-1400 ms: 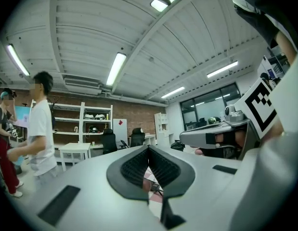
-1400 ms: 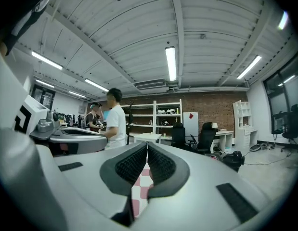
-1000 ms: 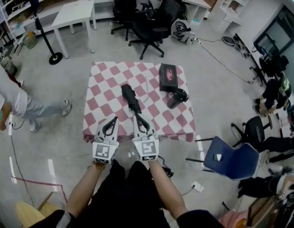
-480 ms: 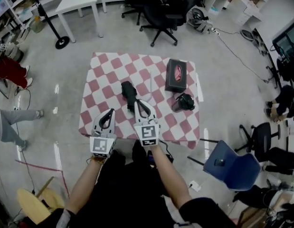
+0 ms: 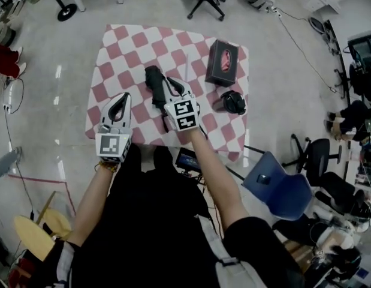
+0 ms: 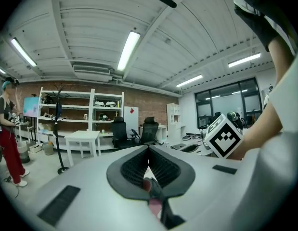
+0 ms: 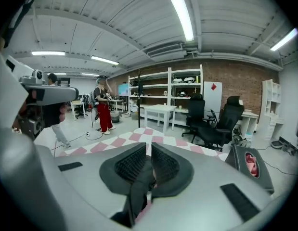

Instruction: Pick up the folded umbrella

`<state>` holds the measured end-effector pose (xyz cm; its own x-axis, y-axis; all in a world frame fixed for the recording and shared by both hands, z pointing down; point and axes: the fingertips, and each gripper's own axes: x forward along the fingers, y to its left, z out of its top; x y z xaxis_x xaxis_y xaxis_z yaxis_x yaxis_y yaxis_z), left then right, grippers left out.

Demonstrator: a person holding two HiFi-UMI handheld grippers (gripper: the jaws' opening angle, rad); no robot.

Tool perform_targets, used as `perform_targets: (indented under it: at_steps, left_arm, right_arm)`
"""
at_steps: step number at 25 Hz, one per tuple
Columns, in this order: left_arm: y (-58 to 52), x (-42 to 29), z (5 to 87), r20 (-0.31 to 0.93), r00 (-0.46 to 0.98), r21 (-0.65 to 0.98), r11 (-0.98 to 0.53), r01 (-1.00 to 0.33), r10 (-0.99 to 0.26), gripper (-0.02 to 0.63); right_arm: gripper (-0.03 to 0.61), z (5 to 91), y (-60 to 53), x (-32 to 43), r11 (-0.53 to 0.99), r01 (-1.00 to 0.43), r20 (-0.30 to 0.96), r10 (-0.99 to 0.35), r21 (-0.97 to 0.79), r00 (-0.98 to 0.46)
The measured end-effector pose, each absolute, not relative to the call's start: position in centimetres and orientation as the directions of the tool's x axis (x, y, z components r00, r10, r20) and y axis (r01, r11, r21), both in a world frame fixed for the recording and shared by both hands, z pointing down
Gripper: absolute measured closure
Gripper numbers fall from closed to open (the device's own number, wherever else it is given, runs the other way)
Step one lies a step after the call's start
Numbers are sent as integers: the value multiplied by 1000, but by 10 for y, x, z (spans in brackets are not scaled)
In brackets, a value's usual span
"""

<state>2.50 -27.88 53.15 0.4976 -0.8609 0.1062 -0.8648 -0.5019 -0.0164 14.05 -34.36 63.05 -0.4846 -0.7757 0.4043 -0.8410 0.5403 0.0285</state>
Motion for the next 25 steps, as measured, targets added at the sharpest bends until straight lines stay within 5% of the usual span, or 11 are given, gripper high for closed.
perform_targets:
  at_steps: [6,25]
  left_arm:
    - [-287,18,535,119,504,-7,-508,-861,-856,603]
    - [-299,-34,562,206,414,-17,-427,-904,-887,603]
  right_arm:
    - [454,666,-368,133,571,-821,515,-706,6,-487]
    - [351,764,-401,117,593,-805,718,-548,-28,-429]
